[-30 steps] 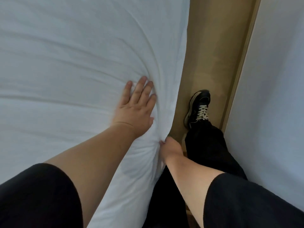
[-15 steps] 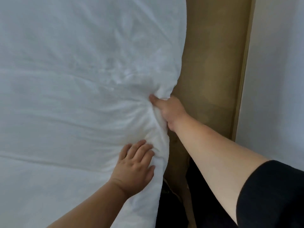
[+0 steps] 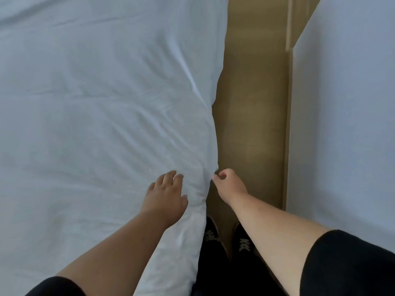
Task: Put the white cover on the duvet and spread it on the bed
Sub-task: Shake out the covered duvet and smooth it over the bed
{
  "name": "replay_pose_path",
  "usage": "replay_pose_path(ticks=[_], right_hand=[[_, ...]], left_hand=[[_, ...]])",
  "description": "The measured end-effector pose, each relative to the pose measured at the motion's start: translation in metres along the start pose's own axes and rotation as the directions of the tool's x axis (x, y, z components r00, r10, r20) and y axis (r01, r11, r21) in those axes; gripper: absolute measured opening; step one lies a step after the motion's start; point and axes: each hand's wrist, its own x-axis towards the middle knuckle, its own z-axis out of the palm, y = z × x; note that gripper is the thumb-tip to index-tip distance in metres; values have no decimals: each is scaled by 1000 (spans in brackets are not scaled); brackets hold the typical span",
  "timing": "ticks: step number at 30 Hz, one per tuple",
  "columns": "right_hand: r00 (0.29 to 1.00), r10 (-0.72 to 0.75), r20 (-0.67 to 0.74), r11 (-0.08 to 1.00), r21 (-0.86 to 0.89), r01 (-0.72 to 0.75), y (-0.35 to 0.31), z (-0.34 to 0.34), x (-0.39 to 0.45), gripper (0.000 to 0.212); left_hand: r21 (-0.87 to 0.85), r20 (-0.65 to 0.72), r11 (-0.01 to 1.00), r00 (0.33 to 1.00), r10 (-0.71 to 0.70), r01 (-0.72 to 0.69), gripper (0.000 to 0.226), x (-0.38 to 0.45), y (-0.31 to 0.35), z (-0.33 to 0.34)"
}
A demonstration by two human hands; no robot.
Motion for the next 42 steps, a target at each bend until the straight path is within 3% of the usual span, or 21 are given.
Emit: replay_pose_path(ticks=[6, 9, 12, 15, 17, 19, 22, 25, 28, 30, 32, 34, 37, 40, 42], right_hand=[[1000, 14, -16, 967, 254, -9, -61, -36, 71, 43], [999, 38, 8, 936, 350, -38, -86, -41, 108, 32], [979, 115, 168, 870, 459, -181, -106, -30, 146, 23], [926, 113, 360, 708, 625, -330, -129, -17, 168, 30], [913, 112, 392, 591, 713, -378, -138, -6, 181, 36], [914, 135, 383, 560, 731, -390, -146, -3, 185, 36], [926, 180, 331, 667, 650, -363, -152, -5, 197, 39], [957, 140, 255, 716, 642, -275, -162, -15, 208, 26], [973, 220, -66, 804, 578, -142, -146, -55, 199, 28], [950, 229, -211, 904, 408, -127, -119, -91, 175, 27], [958, 214, -191, 972, 138, -190, -87, -106, 163, 33], [959, 253, -129, 967, 25, -252, -87, -102, 179, 38], [957, 273, -101, 959, 105, -263, -136, -101, 222, 44], [993, 74, -90, 937, 347, -38, -206, -120, 257, 53], [999, -47, 9, 878, 477, 37, -255, -130, 275, 51]], left_hand=[[-58, -82, 994, 992, -97, 93, 85, 111, -4, -27], [-61, -86, 993, 990, -111, 106, 96, 160, -11, -25], [1, -38, 995, 994, -102, 102, 107, 177, -19, -4], [-17, -81, 997, 994, -74, 73, 103, 179, -29, 13], [4, -97, 999, 994, -47, 48, 102, 181, -34, 19], [22, -113, 999, 993, -29, 32, 102, 181, -34, 24], [33, -129, 999, 991, -18, 22, 99, 182, -35, 24], [49, -123, 999, 992, -13, 19, 92, 179, -39, 18], [-21, -168, 1000, 986, -8, 4, 78, 176, -40, 1], [-109, -231, 994, 973, -18, -7, 67, 183, -40, -18], [-132, -299, 991, 954, -8, -33, 61, 198, -39, -37], [-103, -351, 993, 936, 24, -64, 58, 214, -37, -55], [-75, -387, 992, 919, 69, -106, 55, 243, -32, -79], [-97, -356, 994, 934, 12, -50, 56, 279, -24, -105], [-135, -316, 991, 948, -45, 2, 57, 303, -20, -122]])
